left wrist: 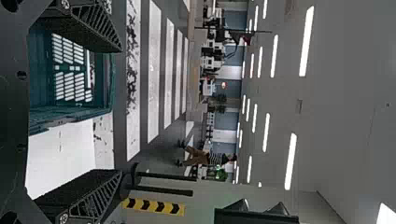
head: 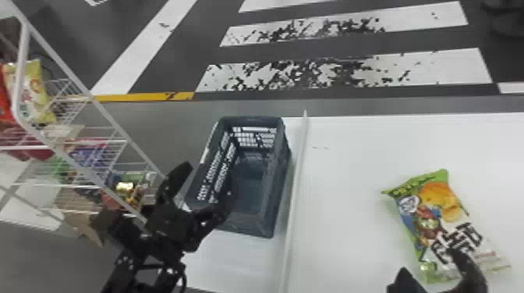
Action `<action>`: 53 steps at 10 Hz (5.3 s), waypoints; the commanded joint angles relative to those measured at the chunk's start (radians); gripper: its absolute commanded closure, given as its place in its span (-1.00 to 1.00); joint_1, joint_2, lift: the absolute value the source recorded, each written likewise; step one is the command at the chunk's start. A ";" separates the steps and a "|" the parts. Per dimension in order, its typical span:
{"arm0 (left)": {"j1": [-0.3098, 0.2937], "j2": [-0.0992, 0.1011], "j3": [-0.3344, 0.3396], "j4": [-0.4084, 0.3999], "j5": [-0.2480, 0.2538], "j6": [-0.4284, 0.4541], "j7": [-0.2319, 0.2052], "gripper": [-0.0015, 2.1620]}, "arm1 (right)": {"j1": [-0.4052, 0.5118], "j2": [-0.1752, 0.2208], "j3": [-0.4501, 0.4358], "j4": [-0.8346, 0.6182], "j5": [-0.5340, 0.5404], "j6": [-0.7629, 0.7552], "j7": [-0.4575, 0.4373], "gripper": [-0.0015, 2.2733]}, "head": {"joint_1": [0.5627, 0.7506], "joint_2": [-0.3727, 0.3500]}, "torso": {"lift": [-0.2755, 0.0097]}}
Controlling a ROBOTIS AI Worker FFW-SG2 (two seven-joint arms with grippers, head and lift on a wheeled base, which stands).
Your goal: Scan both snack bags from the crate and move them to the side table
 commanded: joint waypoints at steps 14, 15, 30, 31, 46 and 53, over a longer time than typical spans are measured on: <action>-0.015 0.010 -0.013 0.047 0.013 0.001 -0.015 -0.93 | -0.135 0.006 -0.028 -0.101 -0.118 0.347 0.195 0.95 | 0.41 0.73 | 0.73; -0.017 0.010 -0.016 0.052 0.013 0.001 -0.016 -0.93 | -0.109 0.006 -0.080 -0.201 -0.211 0.350 0.223 0.95 | 0.41 0.73 | 0.73; -0.021 0.015 -0.039 0.039 0.010 0.001 -0.019 -0.93 | -0.151 0.097 -0.873 -0.293 -1.348 0.878 0.151 -0.07 | 0.41 0.23 | 0.73; -0.018 0.015 -0.039 0.038 0.010 0.001 -0.019 -0.93 | -0.157 0.097 -0.864 -0.304 -1.291 0.863 0.149 -0.97 | 0.41 0.19 | 0.73; -0.023 0.010 -0.047 0.061 0.002 0.001 -0.019 -0.93 | -0.026 0.097 -0.526 -0.337 -0.834 0.240 0.628 0.98 | 0.41 0.41 | 0.73; -0.023 0.014 -0.047 0.071 0.002 -0.017 -0.019 -0.93 | -0.088 0.097 -0.367 -0.084 -0.646 0.071 0.579 0.98 | 0.41 0.74 | 0.73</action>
